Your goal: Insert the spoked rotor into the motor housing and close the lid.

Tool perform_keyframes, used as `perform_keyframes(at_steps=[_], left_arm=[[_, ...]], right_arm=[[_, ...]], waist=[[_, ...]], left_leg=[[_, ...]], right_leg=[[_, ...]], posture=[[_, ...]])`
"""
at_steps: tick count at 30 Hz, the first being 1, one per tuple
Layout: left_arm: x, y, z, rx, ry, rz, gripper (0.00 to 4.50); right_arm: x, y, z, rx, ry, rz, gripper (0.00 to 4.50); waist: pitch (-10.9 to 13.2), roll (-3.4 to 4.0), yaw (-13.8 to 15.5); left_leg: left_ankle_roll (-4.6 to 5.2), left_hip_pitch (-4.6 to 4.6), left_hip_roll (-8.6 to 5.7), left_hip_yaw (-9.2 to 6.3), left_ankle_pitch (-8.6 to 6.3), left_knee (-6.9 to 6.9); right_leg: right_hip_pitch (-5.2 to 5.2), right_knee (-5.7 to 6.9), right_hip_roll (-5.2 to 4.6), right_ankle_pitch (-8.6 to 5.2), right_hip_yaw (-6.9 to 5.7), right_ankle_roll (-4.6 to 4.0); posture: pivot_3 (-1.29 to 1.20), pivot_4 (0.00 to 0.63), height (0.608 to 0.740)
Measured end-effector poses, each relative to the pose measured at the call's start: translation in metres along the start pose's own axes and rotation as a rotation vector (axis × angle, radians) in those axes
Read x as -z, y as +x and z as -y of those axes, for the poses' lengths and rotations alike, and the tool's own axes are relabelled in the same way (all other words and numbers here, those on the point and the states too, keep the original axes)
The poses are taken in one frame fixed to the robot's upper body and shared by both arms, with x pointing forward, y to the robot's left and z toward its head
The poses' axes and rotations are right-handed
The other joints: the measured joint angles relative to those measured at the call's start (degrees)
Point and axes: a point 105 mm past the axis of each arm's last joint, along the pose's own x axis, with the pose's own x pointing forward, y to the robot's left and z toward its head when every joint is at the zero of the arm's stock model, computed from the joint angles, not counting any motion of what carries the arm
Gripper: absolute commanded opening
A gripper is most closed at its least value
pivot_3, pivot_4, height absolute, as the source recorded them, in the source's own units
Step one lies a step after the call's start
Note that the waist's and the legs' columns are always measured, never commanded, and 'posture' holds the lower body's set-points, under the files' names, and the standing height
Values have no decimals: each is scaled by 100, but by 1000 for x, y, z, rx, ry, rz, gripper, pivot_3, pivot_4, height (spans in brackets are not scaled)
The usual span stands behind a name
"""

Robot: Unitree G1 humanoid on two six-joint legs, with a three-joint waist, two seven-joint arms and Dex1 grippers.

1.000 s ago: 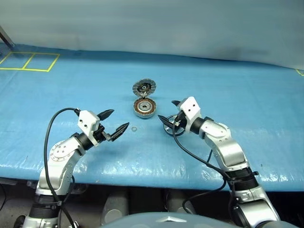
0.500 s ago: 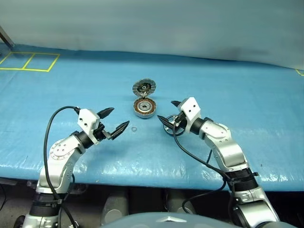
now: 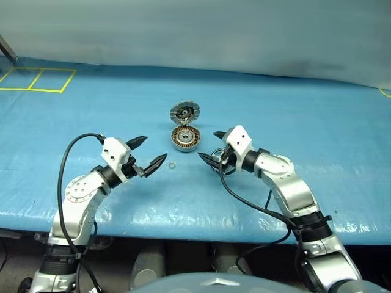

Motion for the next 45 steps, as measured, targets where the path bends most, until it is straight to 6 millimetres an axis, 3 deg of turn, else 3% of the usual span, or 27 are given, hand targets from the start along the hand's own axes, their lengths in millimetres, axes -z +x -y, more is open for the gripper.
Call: perform_keyframes(at_steps=[3, 9, 14, 19, 29, 42, 45], left_arm=[[5, -3, 1, -5, -9, -15, 4500], [7, -6, -1, -31, -9, -20, 4500], [20, -15, 2, -73, -44, -48, 4500], [19, -21, 7, -101, -49, -33, 4500], [24, -27, 7, -133, -61, -48, 4500], [22, -25, 8, -125, -57, -41, 4500], [22, -24, 8, -122, -54, -40, 4500]], right_arm=[[-1, 10, 8, -57, -179, -81, 4492], [-29, 50, 10, -287, -489, -142, 4492], [-24, 68, 2, -432, -578, -208, 4492], [-20, 81, 1, -511, -628, -272, 4492], [-14, 85, 7, -523, -669, -305, 4492], [-30, 80, 14, -506, -655, -241, 4492], [-24, 79, 12, -512, -640, -256, 4492]], waist=[[2, -1, -3], [5, -1, -48], [7, -5, -4], [8, -5, -10], [8, -5, -6], [9, -3, -36], [9, -3, -38]], left_leg=[[0, 1, 2, 2, 0, 2], [0, 2, 8, 7, 1, -5], [-1, -8, 4, 7, 0, -29], [-11, -3, 6, 9, 6, -54], [-17, -1, 6, 9, 10, -68], [-18, 1, 6, 8, 11, -71], [-18, 1, 6, 9, 11, -70]], right_leg=[[-3, 2, 1, 2, 0, -2], [-9, 1, 5, 17, -1, -19], [-27, 0, 0, 32, -1, -29], [-40, 3, 0, 32, -1, -30], [-44, 5, 1, 30, -3, -34], [-46, 10, 1, 31, -3, -32], [-45, 10, 1, 31, -3, -32]], posture=[[0, 150, 740], [0, 150, 740], [0, 150, 740], [0, 150, 740], [0, 150, 740], [0, 150, 740], [0, 150, 740]])
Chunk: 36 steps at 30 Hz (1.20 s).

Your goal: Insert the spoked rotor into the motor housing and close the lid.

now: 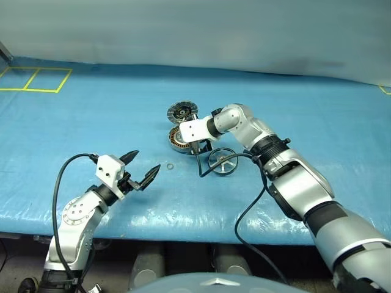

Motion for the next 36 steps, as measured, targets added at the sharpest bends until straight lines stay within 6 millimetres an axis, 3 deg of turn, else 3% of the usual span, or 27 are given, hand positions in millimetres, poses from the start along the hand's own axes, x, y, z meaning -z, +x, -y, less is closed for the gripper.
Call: perform_keyframes(at_steps=[11, 14, 17, 18, 22, 29, 36], left_arm=[[1, -1, 0, -2, -1, -5, 4500], [3, -2, 0, -5, -4, -11, 4500], [2, -3, 0, -9, -3, -10, 4500], [1, -3, 1, -9, -1, -7, 4500], [-1, -5, -1, -13, 10, -5, 4500], [-1, -6, -1, -13, 14, -10, 4500], [0, -6, -1, -10, 16, -16, 4500]], right_arm=[[11, 12, -10, -20, 73, -35, 4492], [11, 12, -10, -24, 76, -36, 3888], [9, 12, -8, -18, 73, -27, 2934], [8, 12, -8, -16, 70, -25, 2934], [7, 11, -12, -23, 72, -1, 2088], [4, 7, -26, 23, 119, 67, 2087], [-6, -3, -63, 38, 181, 119, 2087]], waist=[[-1, -1, -52], [-1, -1, -54], [-2, -1, -50], [-2, -1, -46], [-5, -4, -40], [-7, -5, -41], [-11, -9, -1]], left_leg=[[-2, 13, 0, 0, 1, 0], [-5, 15, 0, 0, 4, 1], [-7, 16, 0, -1, 6, 2], [-8, 16, 0, -2, 6, 2], [-8, 16, -1, -3, 5, 0], [-8, 16, 0, -3, 5, -1], [-8, 18, 0, -5, 6, 0]], right_leg=[[10, 5, 0, 0, 0, -1], [11, 10, 0, 0, 1, -1], [11, 14, 0, -1, 1, -1], [11, 14, 0, -1, 1, -1], [11, 13, 0, -1, 0, -1], [11, 15, 1, -1, 0, -1], [14, 16, 2, -3, -1, -1]], posture=[[0, 150, 740], [0, 150, 740], [0, 150, 740], [0, 150, 740], [0, 150, 740], [0, 150, 740], [0, 150, 740]])
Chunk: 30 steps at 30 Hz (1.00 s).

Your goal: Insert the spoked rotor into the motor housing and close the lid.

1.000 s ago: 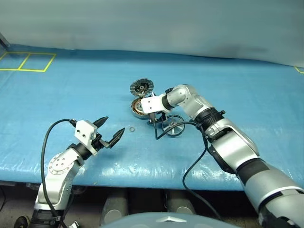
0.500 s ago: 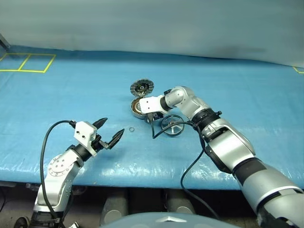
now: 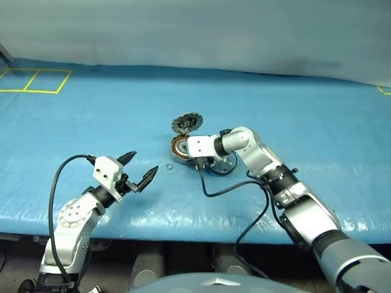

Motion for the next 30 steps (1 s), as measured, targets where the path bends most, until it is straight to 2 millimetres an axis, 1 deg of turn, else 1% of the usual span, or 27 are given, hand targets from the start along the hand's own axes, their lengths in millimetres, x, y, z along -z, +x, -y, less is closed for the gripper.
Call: perform_keyframes(at_steps=[7, 10, 12, 16, 18, 20, 22, 25, 26, 27, 28, 30], left_arm=[[-1, 1, 0, 12, 7, -4, 4500], [-2, 1, -1, 17, 13, -5, 4500], [-3, 2, -1, 21, 17, -2, 4500], [-3, 1, -1, 25, 17, -3, 4500], [-3, -1, -2, 22, 16, -8, 4500], [-2, -6, -8, 6, 19, -19, 4500], [-2, -11, -14, -10, 13, -30, 4500], [-2, -15, -15, 13, 0, -44, 4500], [-2, -15, -15, 21, -1, -48, 4500], [-3, -14, -14, 41, -10, -47, 4500], [-4, -14, -13, 51, -21, -43, 4500], [-6, -11, -11, 88, -27, -37, 4500]], right_arm=[[-7, -5, -28, 13, 53, 1, 2087], [-9, -6, -32, 17, 79, 4, 2087], [-9, -5, -32, 25, 96, 3, 2830], [-12, 3, -36, 28, 132, 29, 3994], [-16, 4, -39, 29, 204, 92, 3994], [-25, 3, -41, 25, 276, 182, 3994], [-47, -4, -39, 22, 337, 325, 3994], [-82, -26, -30, 42, 376, 549, 3994], [-87, -30, -28, 49, 377, 582, 3994], [-91, -37, -25, 75, 396, 627, 3994], [-91, -40, -24, 90, 415, 641, 3994], [-85, -43, -22, 129, 458, 646, 3994]], waist=[[-10, -15, 37], [-15, -22, 40], [-17, -26, 37], [-19, -29, 42], [-18, -30, 44], [-16, -29, 28], [-15, -27, 18], [-15, -28, 30], [-15, -28, 38], [-16, -29, 55], [-16, -30, 59], [-16, -30, 58]], left_leg=[[-2, 4, 0, 2, 1, 10], [-2, 6, 1, 3, 1, 11], [-4, 10, 2, 3, 2, 13], [-5, 12, 2, 2, 3, 13], [-5, 8, 2, 2, 3, 13], [-4, 0, 3, 3, 3, 11], [-4, -4, 7, 2, 3, 7], [-5, -5, 11, -2, 3, 6], [-4, -4, 11, -3, 3, 7], [-5, -5, 9, -3, 3, 9], [-5, -4, 9, -2, 3, 11], [-5, -4, 6, 2, 3, 14]], right_leg=[[7, -2, -1, -22, 0, -13], [9, -2, -1, -24, 0, -11], [14, -2, 0, -27, 0, -7], [18, -2, -1, -30, 0, -3], [14, -3, 0, -28, 0, -4], [1, -2, 0, -24, 1, -9], [-7, 1, 3, -16, 1, -13], [-6, 1, 8, -27, -2, -8], [-4, 0, 8, -31, -2, -3], [0, -2, 7, -32, -2, -4], [2, -4, 6, -33, -2, -3], [2, -6, 3, -32, -1, -1]], posture=[[0, 150, 740], [0, 150, 740], [0, 150, 740], [0, 150, 740], [0, 150, 740], [0, 150, 740], [0, 150, 740], [0, 150, 740], [0, 150, 740], [0, 150, 740], [0, 150, 740], [0, 150, 740]])
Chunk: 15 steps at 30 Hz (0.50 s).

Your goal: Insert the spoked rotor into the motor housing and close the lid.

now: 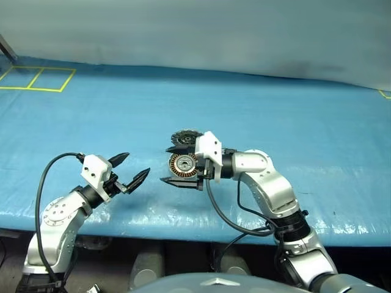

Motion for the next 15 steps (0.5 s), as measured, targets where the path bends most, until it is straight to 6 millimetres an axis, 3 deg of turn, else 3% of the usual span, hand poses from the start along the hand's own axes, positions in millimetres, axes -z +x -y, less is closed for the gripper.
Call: perform_keyframes(at_steps=[7, 15], left_arm=[[8, 9, 1, 131, -48, -44, 4500], [21, 22, -6, 144, -33, -103, 4500]], right_arm=[[25, -15, 1, 110, 71, -49, 3994], [28, -15, 0, 152, 73, -62, 3994]], waist=[[1, 1, -26], [0, 1, -16]], left_leg=[[0, -2, 8, 2, 0, -7], [-1, -1, 27, 2, 0, -5]], right_leg=[[-13, 7, 10, -1, 2, -2], [-11, 6, 31, 1, 5, -6]], posture=[[0, 150, 740], [0, 150, 740]])
